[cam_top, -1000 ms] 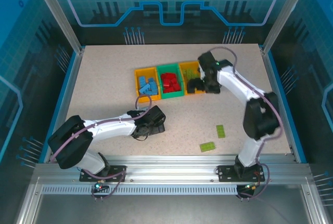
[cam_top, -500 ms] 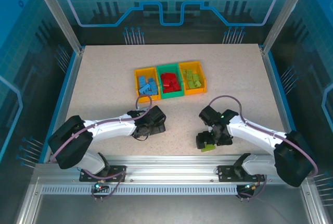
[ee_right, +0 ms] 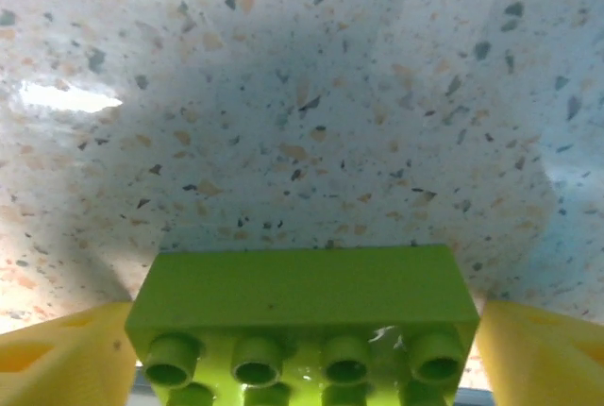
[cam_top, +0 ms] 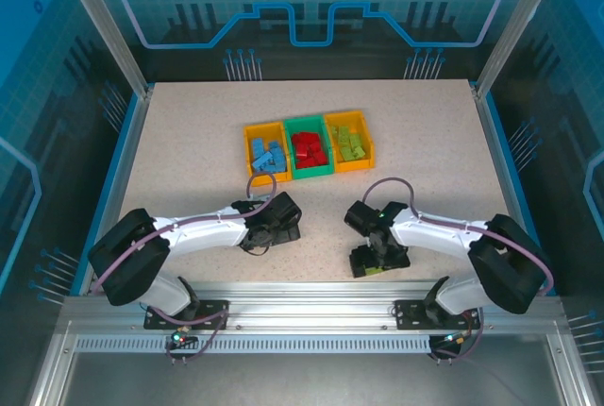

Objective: Sort the legos into containers by color

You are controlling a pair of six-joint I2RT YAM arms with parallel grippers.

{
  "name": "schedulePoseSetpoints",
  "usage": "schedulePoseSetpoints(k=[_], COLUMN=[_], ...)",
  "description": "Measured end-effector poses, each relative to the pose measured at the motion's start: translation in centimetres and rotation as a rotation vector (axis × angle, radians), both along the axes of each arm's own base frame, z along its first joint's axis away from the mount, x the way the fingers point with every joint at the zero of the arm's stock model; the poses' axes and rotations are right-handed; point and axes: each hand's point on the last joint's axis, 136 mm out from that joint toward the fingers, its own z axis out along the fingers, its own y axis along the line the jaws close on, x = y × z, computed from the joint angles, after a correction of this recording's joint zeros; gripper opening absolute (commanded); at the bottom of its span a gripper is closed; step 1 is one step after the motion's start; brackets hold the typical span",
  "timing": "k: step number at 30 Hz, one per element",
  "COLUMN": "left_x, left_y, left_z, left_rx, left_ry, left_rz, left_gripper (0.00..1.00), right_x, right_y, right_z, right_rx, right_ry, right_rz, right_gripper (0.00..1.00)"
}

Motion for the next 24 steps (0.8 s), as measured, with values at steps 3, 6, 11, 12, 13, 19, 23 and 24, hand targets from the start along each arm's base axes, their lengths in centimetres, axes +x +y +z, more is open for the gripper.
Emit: schedulePoseSetpoints(k=[3, 6, 11, 12, 13, 19, 23, 24], left_x=[0.0, 0.0, 0.0, 0.0, 0.0, -0.1, -0.1, -0.1], left_y=[0.0, 0.0, 0.0, 0.0, 0.1, 0.1, 0.0, 0.0], left_z=[0.0, 0.0, -0.1, -0.2, -0.2, -0.3, -0.3, -0.3], left_rx=[0.0, 0.0, 0.003, 0.005, 0.007, 0.01, 0.009, 0.009], left_ry=[0.0, 0.0, 0.003, 0.004, 0.006, 0.009, 0.008, 0.008], left_rz=[0.0, 0.0, 0.0, 0.0, 0.0, 0.0, -0.001, -0.001], left_gripper=[0.99, 0.99, 0.99, 0.99, 0.99, 0.99, 0.99, 0.99], right_x=[0.6, 1.8, 7.2, 9.0, 10.6, 22.9, 30.1, 31.3], right_y=[0.4, 0.9, 3.9, 4.5, 4.7, 5.0, 5.6, 5.6], right_z=[0.1, 1.0, 5.3, 6.4, 7.2, 11.2, 11.9, 11.7], right_rx=[-0.007, -0.013, 0.081, 0.11, 0.131, 0.223, 0.257, 0.257], right_ry=[-0.009, -0.046, -0.17, -0.201, -0.224, -0.341, -0.395, -0.397], right_rz=[0.009, 0.018, 0.026, 0.013, -0.002, -0.102, -0.129, -0.134], right_gripper=[0.61, 0.57, 0.57, 0.57, 0.57, 0.57, 0.57, 0.57])
